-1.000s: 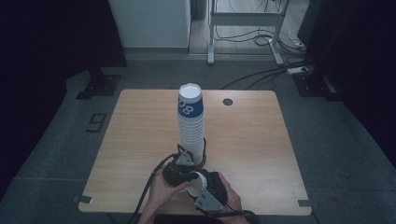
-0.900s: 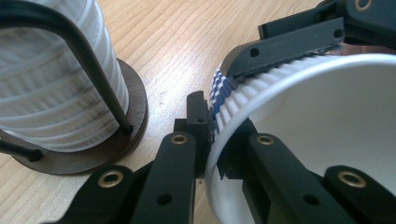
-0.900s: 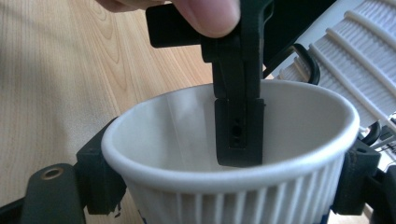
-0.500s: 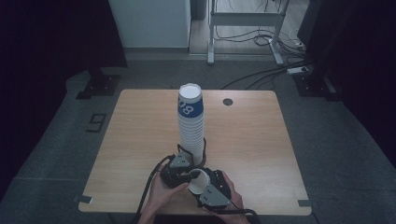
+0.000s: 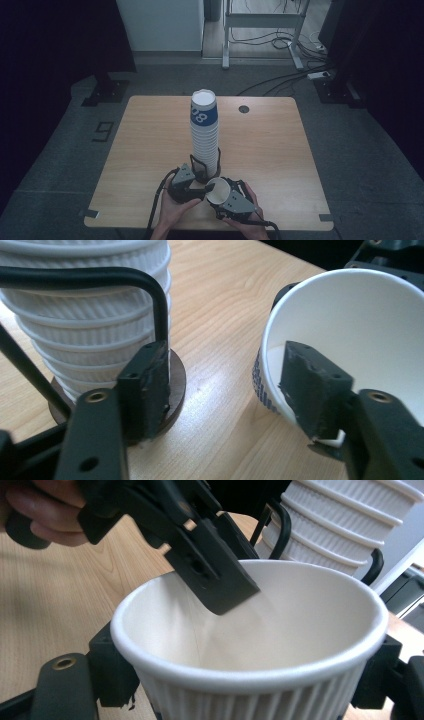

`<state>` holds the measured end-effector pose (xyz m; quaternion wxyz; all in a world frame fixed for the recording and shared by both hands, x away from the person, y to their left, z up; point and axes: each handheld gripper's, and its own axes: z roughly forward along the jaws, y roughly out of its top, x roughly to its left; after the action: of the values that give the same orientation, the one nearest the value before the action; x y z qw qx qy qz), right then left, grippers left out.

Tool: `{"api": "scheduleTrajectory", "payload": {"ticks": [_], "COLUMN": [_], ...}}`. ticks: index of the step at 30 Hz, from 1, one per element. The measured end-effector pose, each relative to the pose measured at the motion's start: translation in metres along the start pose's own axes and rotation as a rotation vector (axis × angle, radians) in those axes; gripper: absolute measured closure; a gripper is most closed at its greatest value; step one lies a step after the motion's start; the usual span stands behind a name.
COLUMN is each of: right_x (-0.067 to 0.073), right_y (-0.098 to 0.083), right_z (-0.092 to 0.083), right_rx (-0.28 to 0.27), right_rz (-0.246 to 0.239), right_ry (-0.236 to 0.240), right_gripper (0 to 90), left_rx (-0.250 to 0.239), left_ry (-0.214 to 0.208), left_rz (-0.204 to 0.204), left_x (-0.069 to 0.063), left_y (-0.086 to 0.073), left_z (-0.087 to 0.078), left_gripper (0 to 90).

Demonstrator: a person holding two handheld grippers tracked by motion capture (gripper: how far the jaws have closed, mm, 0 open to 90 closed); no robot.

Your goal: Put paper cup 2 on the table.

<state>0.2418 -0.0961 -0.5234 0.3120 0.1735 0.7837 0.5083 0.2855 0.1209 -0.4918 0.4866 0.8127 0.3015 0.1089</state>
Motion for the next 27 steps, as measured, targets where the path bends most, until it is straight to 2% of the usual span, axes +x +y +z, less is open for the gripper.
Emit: {"api": "scheduleTrajectory", "payload": {"ticks": [3, 8, 13, 20, 23, 27], "right_x": [-0.003, -0.009, -0.015, -0.022, -0.025, -0.029], "right_y": [-0.002, -0.005, -0.009, -0.010, -0.010, -0.010], "right_z": [0.000, -0.001, -0.001, -0.006, -0.007, -0.009], "right_rx": [0.002, 0.004, 0.006, -0.005, -0.009, -0.020], "right_rz": [0.031, 0.058, 0.086, 0.110, 0.122, 0.146], "right_ry": [0.002, 0.001, -0.008, -0.023, -0.024, -0.028], "right_gripper": [19.7, 19.8, 19.8, 19.8, 19.9, 19.9], "left_rx": [-0.054, -0.095, -0.125, -0.161, -0.169, -0.173], "left_ry": [0.001, 0.029, 0.047, 0.059, 0.072, 0.094], "left_rz": [-0.001, 0.002, 0.036, 0.003, 0.015, 0.010], "left_x": [-0.002, -0.001, 0.001, 0.009, 0.010, 0.014], "left_y": [-0.005, -0.011, -0.015, -0.019, -0.021, -0.027], "left_z": [-0.006, -0.012, -0.018, -0.024, -0.026, -0.028], "left_gripper": [31.3, 26.3, 24.0, 22.2, 21.5, 19.3]}}
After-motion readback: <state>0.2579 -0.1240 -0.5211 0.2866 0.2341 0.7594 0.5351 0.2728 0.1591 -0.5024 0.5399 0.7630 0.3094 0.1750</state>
